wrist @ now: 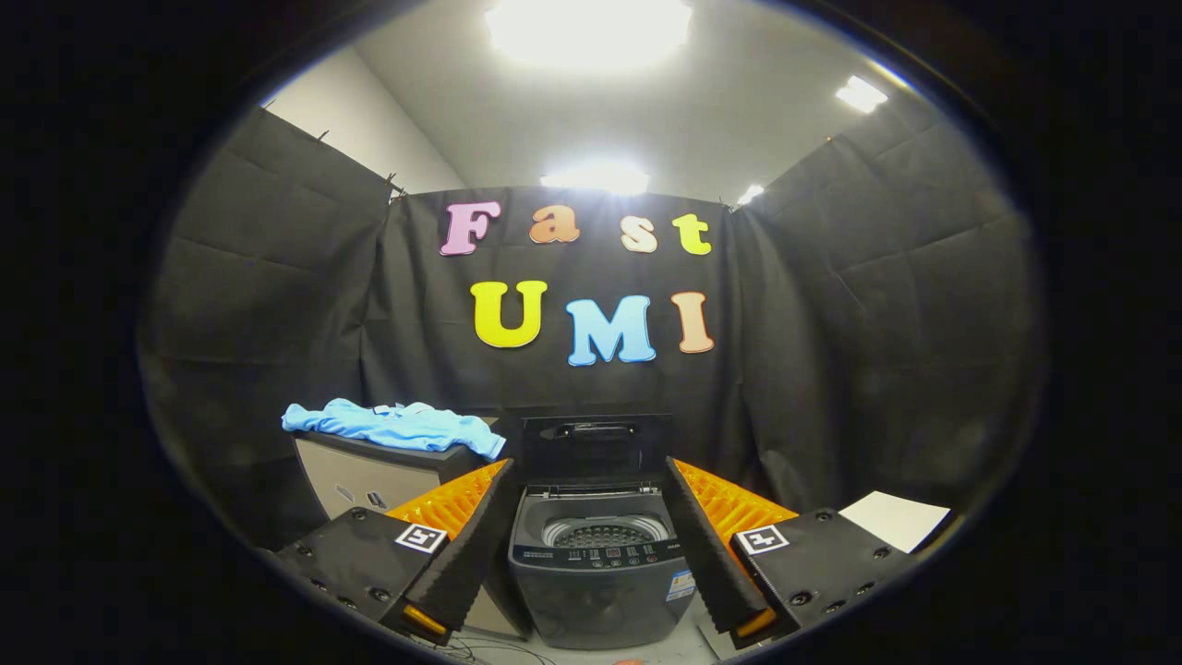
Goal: Put the clothes into the washing machine and then close the washing machine lid.
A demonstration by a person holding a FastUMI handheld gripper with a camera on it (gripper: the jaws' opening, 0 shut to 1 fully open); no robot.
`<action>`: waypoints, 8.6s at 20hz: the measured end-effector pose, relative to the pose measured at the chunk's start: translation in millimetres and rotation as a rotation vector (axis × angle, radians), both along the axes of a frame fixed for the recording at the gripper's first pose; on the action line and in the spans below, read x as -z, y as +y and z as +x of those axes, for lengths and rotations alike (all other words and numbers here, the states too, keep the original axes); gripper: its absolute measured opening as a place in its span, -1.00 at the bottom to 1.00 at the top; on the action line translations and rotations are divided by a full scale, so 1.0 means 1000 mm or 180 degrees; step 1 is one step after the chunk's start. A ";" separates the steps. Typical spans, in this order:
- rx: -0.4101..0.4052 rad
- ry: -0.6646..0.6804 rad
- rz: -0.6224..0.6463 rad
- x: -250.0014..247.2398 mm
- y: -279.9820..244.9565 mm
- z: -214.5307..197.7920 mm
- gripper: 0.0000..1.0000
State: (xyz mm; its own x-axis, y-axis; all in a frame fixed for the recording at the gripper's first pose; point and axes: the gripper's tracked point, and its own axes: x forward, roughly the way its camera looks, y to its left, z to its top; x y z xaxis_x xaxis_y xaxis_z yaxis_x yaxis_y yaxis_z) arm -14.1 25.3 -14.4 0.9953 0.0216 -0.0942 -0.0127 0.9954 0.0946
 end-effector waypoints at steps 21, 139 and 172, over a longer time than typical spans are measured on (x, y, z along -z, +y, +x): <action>-0.0616 -0.0101 0.0298 -0.057 0.091 0.060 0.95; -0.2272 0.0935 0.0260 -0.050 0.264 0.381 -0.97; -0.1028 0.1209 0.0089 0.020 0.025 0.417 -0.97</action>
State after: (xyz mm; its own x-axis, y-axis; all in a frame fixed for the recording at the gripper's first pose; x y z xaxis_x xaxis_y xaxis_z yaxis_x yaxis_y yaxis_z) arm 403.3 50.6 -34.5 0.8329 0.3309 -0.4436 -0.2795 0.9434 0.1788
